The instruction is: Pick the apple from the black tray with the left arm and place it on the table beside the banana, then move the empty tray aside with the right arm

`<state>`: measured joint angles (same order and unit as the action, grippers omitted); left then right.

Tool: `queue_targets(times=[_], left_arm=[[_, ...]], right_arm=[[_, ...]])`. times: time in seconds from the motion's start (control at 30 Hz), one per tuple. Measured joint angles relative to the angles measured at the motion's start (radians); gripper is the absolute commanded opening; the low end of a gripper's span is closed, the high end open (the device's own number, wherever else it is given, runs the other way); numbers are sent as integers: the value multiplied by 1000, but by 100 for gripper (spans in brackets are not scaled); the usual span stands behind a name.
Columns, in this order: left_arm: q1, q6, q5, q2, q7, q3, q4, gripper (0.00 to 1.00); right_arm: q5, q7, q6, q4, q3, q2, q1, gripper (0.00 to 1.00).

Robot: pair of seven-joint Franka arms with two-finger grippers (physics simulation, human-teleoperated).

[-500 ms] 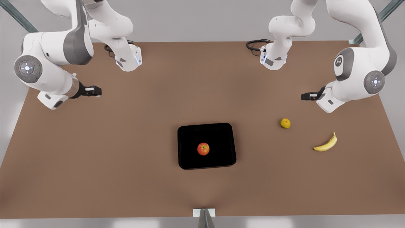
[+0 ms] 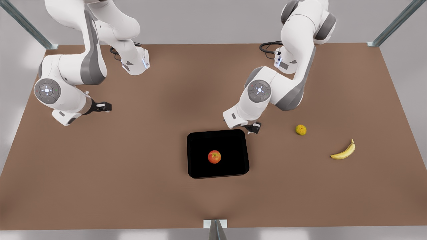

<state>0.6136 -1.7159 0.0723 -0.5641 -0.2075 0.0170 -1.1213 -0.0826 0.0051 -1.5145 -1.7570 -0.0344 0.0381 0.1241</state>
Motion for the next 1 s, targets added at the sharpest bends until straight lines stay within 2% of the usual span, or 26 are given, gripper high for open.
queue_targets(times=[0.1, 0.3, 0.57, 1.0], left_arm=[[39, -38, 3, -107, -78, 0, 71, 100], [71, -195, -2, -230, -239, 1, 85, 100], [68, -366, -5, -310, -360, 11, 128, 100], [82, -451, -55, -429, -428, 6, 131, 100]], right_arm=[[-5, 0, -44, -60, 2, -41, -7, 100], [-10, 0, -89, -68, 0, -49, -16, 100], [-12, 4, -86, -67, 9, -93, -21, 100], [-20, -25, -45, -63, 10, -100, 0, 100]])
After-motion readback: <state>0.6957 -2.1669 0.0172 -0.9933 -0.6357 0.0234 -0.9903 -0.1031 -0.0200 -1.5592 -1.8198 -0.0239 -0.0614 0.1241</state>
